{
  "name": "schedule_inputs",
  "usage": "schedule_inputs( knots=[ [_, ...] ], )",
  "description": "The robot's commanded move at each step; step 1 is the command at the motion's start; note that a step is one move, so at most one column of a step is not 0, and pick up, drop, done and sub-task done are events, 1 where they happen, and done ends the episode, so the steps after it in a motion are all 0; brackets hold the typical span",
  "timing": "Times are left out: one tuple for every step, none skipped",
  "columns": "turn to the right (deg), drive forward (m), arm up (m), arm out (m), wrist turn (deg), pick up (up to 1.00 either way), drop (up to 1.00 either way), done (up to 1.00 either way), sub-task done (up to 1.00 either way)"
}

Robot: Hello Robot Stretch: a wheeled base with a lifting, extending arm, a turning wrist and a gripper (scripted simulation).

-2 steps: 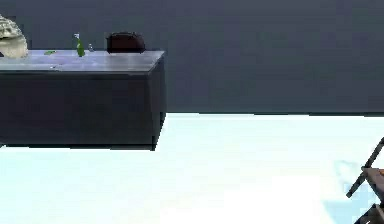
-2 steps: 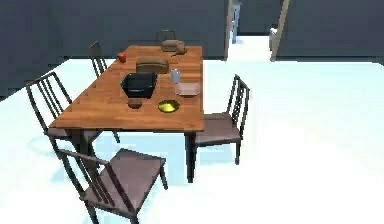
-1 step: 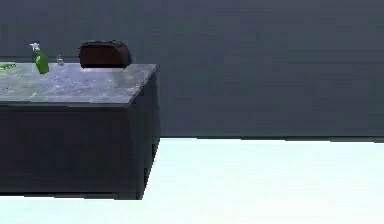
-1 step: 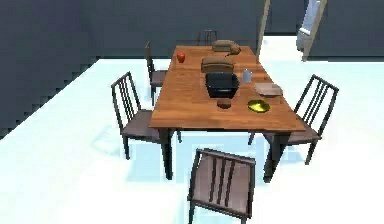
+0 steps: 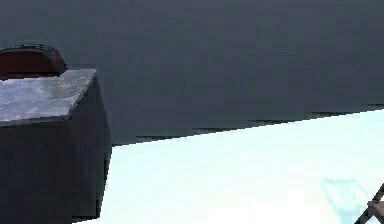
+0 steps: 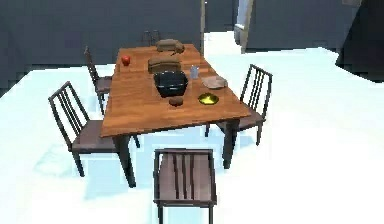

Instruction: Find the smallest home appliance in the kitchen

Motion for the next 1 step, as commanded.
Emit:
schedule_inputs(
  knots=[
    [0.0, 1.00, 0.00, 0.00, 0.0, 0.00, 0.00, 0.00, 0.00]
  ],
)
